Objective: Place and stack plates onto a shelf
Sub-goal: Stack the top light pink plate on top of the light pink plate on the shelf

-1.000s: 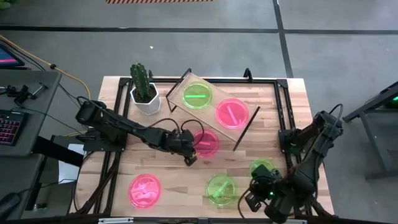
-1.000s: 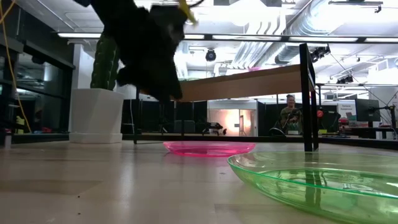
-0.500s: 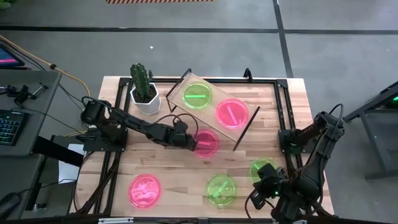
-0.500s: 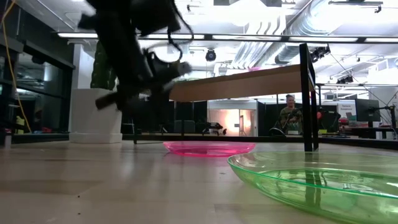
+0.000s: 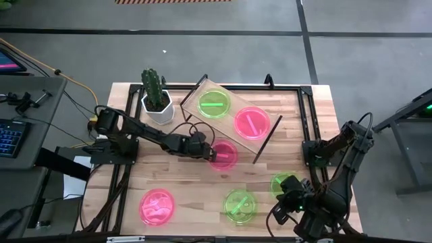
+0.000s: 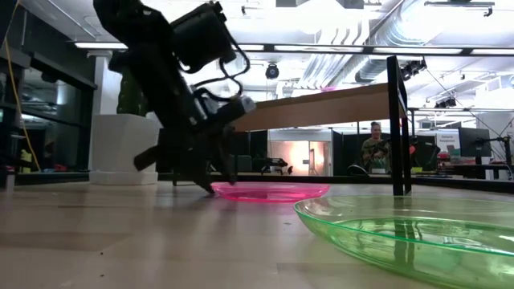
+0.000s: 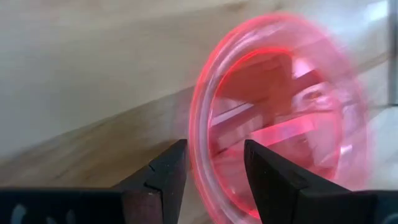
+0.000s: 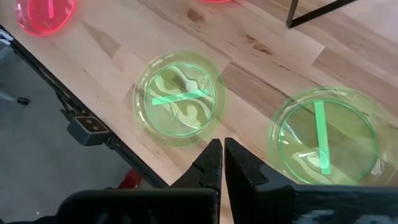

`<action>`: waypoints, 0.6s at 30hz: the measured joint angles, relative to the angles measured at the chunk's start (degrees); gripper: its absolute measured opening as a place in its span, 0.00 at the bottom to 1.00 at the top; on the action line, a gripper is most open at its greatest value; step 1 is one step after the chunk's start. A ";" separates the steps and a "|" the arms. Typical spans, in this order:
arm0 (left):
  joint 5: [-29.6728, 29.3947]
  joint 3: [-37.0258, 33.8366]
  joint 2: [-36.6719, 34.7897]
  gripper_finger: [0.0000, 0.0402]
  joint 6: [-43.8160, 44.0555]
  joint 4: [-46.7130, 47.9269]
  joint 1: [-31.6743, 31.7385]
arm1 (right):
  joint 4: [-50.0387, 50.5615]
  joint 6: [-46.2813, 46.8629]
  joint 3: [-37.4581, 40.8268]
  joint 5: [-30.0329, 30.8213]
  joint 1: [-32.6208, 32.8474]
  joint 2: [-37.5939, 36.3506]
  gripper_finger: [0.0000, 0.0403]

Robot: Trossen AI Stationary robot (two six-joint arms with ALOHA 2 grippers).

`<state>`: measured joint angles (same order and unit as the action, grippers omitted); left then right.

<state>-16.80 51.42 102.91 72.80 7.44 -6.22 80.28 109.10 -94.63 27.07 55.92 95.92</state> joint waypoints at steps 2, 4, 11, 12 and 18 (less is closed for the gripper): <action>0.22 0.29 1.40 0.37 0.03 -0.64 -0.02 | 0.44 0.06 0.00 0.13 -0.15 -0.02 0.00; 0.35 0.33 2.32 0.36 0.21 -1.04 -0.02 | 0.76 0.14 0.00 0.14 -0.16 -0.02 0.00; 1.26 0.03 0.86 0.11 -5.06 -0.54 -0.18 | 0.93 0.05 0.00 2.51 -0.26 -0.02 0.00; 2.64 -0.07 0.16 0.06 -6.99 0.01 -0.16 | 0.95 0.03 0.00 2.58 -0.26 -0.02 0.00; 5.95 -0.07 -7.45 0.01 -15.83 9.49 0.18 | 1.30 0.00 0.00 2.71 -0.26 -0.02 0.00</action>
<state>-10.85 51.35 95.46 56.97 16.94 -6.04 81.58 109.10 -94.63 29.78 55.66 95.90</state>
